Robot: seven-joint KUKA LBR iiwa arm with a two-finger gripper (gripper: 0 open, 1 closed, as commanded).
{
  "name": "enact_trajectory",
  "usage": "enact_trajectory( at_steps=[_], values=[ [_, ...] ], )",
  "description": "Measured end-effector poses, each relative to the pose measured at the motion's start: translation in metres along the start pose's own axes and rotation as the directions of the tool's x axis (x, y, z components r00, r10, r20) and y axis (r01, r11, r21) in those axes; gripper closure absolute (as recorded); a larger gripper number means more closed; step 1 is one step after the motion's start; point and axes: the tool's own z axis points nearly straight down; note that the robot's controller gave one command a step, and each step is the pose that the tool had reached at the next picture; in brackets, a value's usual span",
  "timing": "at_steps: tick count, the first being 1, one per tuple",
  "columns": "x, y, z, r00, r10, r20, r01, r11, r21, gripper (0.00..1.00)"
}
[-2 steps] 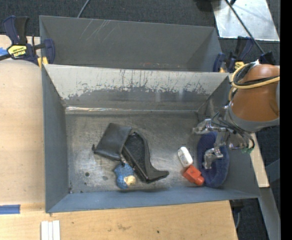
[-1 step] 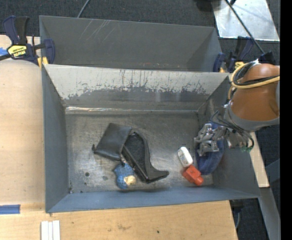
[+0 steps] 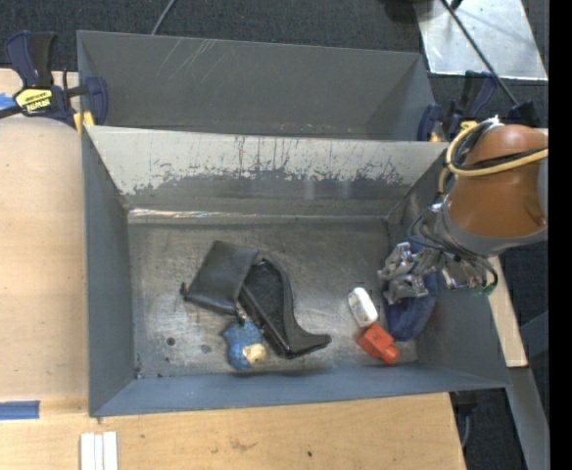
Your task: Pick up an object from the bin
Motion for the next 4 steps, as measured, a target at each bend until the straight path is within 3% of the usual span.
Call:
enact_trajectory(
  at_steps=[1, 2, 3, 4],
  values=[
    [-0.005, 0.003, 0.001, 1.000, -0.002, 0.020, 0.002, 1.000, 0.000, 0.00],
    [-0.003, 0.001, 0.001, 1.000, -0.005, 0.015, 0.005, 1.000, 0.004, 1.00],
    [-0.003, 0.004, 0.003, 1.000, -0.004, 0.016, 0.004, 1.000, 0.000, 0.00],
    [-0.030, -0.001, 0.006, 0.956, -0.292, -0.003, 0.292, 0.956, -0.033, 0.00]
  ],
)
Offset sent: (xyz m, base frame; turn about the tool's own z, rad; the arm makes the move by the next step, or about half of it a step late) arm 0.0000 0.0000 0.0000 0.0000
